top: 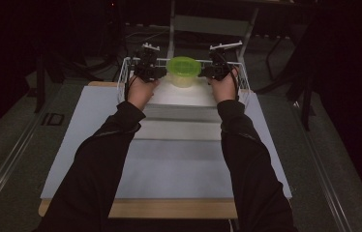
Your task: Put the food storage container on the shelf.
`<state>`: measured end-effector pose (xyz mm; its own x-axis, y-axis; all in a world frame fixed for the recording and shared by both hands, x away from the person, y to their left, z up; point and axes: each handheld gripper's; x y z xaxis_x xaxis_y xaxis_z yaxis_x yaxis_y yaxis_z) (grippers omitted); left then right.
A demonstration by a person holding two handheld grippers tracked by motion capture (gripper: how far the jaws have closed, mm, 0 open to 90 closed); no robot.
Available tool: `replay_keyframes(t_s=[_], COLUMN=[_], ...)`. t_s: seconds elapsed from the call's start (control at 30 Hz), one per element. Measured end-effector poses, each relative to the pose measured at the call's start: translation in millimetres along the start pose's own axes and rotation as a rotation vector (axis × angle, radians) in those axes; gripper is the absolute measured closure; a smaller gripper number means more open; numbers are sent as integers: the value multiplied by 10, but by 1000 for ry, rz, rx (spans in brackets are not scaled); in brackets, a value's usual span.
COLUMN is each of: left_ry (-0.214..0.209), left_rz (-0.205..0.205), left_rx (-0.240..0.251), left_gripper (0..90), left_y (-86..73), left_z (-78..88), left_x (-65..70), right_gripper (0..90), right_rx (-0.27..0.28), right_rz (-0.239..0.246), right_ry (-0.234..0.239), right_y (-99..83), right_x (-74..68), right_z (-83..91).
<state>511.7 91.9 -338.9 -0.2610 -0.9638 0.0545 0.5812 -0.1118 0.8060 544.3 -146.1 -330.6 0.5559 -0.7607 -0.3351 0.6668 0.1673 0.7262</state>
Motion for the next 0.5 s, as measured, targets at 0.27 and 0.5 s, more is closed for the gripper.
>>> replay_keyframes(t_s=[0.27,0.5], left_ry=[-42,-50], left_rz=[-5,-14], left_rx=[-30,-25], left_gripper=[835,847], left_y=[-69,-139], left_z=[-1,136], left_x=[40,84], right_gripper=[857,867], right_rx=[-3,-36], right_rz=[8,12], right_ry=[28,33], right_y=[-33,-126], right_x=[-56,-132], right_z=[-15,48])
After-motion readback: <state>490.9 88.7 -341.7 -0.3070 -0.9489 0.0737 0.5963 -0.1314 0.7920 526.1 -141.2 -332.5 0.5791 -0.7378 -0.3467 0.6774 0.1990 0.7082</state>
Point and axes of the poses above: each handheld gripper's, and its own axes: z roughly backward along the jaws, y roughly out of its top, x roughly to its right, and after that the axes turned 11 degrees about y, right-handed
